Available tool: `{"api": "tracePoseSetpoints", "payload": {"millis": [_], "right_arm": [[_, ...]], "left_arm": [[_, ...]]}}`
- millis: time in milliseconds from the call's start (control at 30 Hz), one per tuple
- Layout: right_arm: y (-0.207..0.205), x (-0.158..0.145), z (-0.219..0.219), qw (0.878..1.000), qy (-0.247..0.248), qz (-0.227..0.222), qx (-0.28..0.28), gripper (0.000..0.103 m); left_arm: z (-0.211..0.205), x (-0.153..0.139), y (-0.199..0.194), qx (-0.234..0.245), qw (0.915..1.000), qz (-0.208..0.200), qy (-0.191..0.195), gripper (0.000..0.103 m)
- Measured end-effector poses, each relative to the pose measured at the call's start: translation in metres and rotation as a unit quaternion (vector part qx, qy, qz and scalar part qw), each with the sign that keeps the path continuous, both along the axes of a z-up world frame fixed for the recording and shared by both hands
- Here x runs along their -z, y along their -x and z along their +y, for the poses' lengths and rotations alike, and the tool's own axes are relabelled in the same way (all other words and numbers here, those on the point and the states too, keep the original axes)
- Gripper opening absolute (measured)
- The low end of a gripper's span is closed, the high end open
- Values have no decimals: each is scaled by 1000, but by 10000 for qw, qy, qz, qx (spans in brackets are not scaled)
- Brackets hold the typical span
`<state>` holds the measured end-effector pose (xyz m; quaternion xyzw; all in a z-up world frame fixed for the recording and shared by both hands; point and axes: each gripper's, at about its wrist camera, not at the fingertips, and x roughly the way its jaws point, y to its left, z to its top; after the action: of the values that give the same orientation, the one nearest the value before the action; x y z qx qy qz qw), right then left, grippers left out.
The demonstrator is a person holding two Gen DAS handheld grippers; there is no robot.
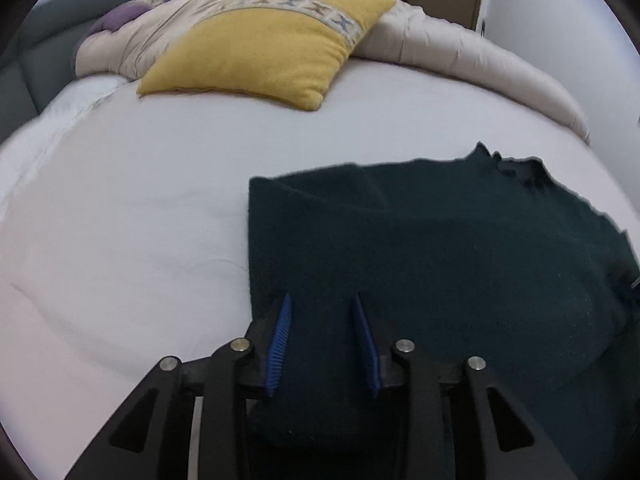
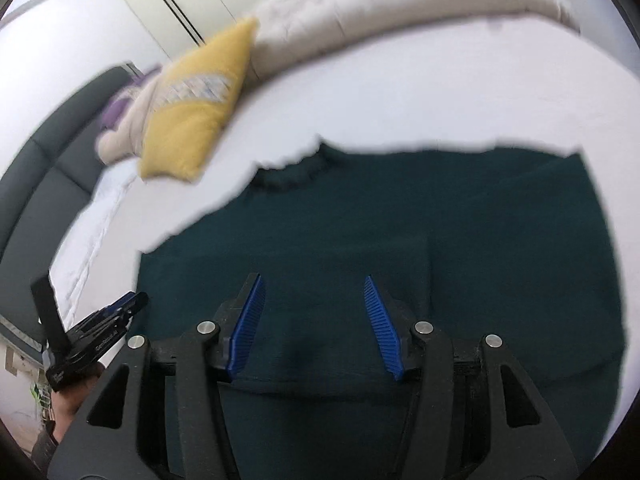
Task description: Fold small clothes
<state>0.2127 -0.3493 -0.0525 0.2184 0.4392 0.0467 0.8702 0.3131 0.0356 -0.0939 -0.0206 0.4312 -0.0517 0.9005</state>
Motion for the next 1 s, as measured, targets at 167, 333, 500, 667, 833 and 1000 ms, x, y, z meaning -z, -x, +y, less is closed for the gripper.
{"api": "tracePoseSetpoints", "payload": {"millis": [167, 333, 500, 667, 833, 1000], "right_arm": [[22, 14, -41, 9983, -505, -178, 225, 41], [88, -13, -82, 9956, -147, -237, 891, 44], [184, -33, -110, 9921, -375, -435, 1119, 52], [281, -26, -114, 9911, -704, -257, 1104, 52], [343, -5, -111, 9904, -881, -19, 1064, 52], [392, 13, -121, 9845, -1265, 98, 1208, 61]], "left_arm": [[9, -10, 10, 101, 9998, 42, 190, 37], [32, -38, 61, 23, 9985, -96, 539, 53], [60, -56, 140, 143, 9955, 7, 934, 68], [93, -52, 223, 85, 9840, 456, 1720, 71], [104, -31, 283, 68, 9733, 981, 2075, 70], [106, -8, 316, 44, 9650, 1316, 2269, 70]]}}
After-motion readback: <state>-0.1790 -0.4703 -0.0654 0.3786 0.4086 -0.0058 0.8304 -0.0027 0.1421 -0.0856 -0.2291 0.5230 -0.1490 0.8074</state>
